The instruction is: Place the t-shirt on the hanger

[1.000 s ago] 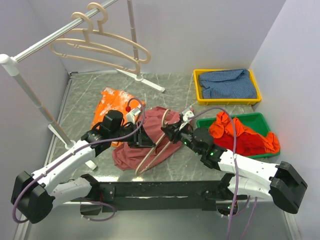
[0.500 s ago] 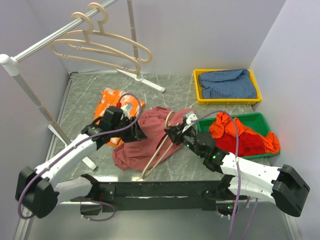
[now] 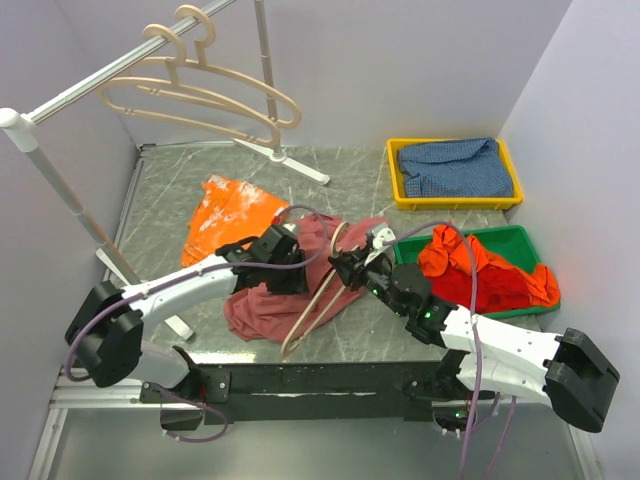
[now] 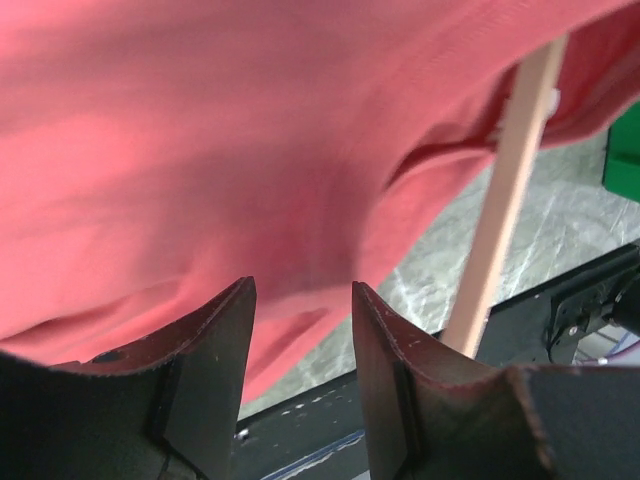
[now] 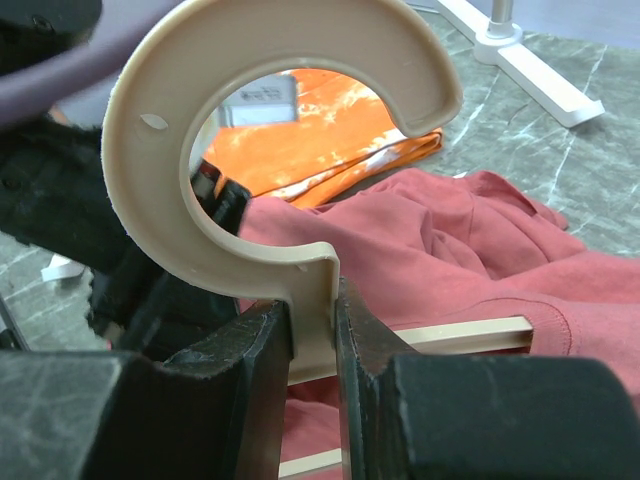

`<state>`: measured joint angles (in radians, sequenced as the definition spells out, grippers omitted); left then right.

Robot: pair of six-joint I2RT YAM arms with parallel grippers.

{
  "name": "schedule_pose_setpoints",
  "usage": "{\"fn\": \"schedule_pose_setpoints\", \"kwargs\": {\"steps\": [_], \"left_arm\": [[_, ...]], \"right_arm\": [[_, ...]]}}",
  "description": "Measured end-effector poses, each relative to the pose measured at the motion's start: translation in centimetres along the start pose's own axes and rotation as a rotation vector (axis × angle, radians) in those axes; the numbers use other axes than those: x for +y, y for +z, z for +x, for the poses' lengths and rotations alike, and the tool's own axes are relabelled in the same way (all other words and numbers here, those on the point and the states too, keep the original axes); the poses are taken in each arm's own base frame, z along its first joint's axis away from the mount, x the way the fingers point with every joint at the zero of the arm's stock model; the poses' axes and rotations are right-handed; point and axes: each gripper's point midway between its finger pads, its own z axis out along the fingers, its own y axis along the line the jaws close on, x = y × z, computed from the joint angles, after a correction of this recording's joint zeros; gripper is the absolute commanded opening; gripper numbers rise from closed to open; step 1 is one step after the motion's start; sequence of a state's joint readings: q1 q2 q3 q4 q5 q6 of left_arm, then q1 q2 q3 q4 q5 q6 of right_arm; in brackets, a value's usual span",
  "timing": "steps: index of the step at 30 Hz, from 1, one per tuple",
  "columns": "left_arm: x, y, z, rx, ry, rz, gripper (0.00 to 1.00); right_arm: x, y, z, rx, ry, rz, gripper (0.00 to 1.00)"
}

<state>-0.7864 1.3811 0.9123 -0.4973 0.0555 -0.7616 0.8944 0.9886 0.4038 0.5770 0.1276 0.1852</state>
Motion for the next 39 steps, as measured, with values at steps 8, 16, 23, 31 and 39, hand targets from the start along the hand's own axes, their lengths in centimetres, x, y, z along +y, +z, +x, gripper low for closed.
{"fn": "schedule_pose_setpoints", "kwargs": {"steps": [8,16,23,31,39], "left_arm": [[-0.8,2.3,0.6,-0.004,0.054,-0.075,0.48],[-0.3,3.1,1.0,-0.022,0.069,-0.124,0.18],[0.9,3.1,2.3,-0.007,0.056,-0.139,0.01],[0.5,-2.5,0.2,-0.133,-0.011,0.017,0.01],[0.8,-6.1,-0.8,-0.21,-0.047,0.089,0.01]], "right_arm": [[-0.8,0.0,-0.1,-0.01,0.004,0.049,0.0],[-0.6,0.2,0.4,0.005,-0.005,0.051,0.0],[-1.0,0.2,0.6,0.009,-0.011,0.076,0.0],[-2.9,1.3,-1.4,-0.053,-0.015,0.215,0.0],[-4.6,3.0,-5.1,-0.152,-0.026,0.378,0.0]]}}
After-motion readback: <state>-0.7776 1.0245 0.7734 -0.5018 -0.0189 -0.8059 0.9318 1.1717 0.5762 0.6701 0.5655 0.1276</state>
